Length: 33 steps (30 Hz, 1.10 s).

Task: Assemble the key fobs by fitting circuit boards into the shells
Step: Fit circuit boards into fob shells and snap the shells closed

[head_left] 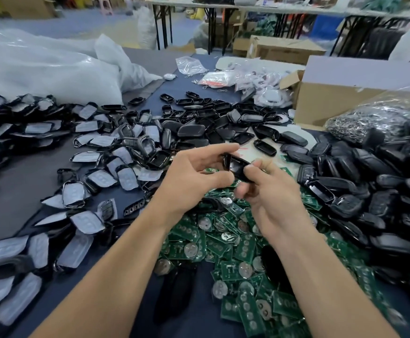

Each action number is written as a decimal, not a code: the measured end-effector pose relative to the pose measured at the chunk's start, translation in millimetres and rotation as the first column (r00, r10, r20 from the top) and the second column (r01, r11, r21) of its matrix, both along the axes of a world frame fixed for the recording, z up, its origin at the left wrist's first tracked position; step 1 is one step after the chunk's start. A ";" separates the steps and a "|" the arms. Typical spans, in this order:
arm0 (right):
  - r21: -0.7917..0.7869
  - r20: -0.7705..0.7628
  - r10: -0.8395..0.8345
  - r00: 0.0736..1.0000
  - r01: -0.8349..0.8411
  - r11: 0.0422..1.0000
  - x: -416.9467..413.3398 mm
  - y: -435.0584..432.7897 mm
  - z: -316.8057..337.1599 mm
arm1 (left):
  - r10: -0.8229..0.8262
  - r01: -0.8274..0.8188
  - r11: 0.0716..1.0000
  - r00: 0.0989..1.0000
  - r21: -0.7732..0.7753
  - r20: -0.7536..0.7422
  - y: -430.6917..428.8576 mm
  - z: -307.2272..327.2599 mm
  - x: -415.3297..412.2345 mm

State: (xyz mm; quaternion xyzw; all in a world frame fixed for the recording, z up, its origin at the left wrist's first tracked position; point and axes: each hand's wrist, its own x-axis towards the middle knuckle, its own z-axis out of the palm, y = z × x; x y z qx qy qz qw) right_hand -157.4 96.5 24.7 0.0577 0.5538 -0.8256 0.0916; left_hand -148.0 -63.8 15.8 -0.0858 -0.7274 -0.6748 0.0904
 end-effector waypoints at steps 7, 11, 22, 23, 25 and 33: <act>0.571 -0.285 0.034 0.958 0.141 0.809 -7.6 23.4 -8.4 | -0.067 0.064 0.975 0.998 0.211 0.007 -5.9 4.1 -1.5; 0.900 -0.255 0.299 0.920 0.113 0.422 -12.2 31.1 -16.0 | 0.073 -0.092 0.974 0.992 0.207 0.099 -10.3 3.9 -3.4; 0.931 -0.328 0.351 0.877 0.239 0.275 -6.2 19.5 -20.1 | 0.278 -0.309 0.924 0.947 0.225 0.159 -14.8 1.4 -6.0; 0.939 -0.320 0.380 0.868 0.236 0.251 -5.0 17.4 -20.7 | 0.282 -0.310 0.927 0.947 0.209 0.152 -14.6 1.2 -6.3; 0.943 -0.323 0.418 0.849 0.252 0.217 -4.0 13.0 -21.1 | 0.286 -0.309 0.934 0.948 0.182 0.142 -13.7 0.9 -6.4; 0.888 -0.427 0.366 0.827 0.307 0.342 -2.8 5.9 -24.4 | 0.281 -0.293 0.945 0.955 0.146 0.097 -11.7 0.9 -7.0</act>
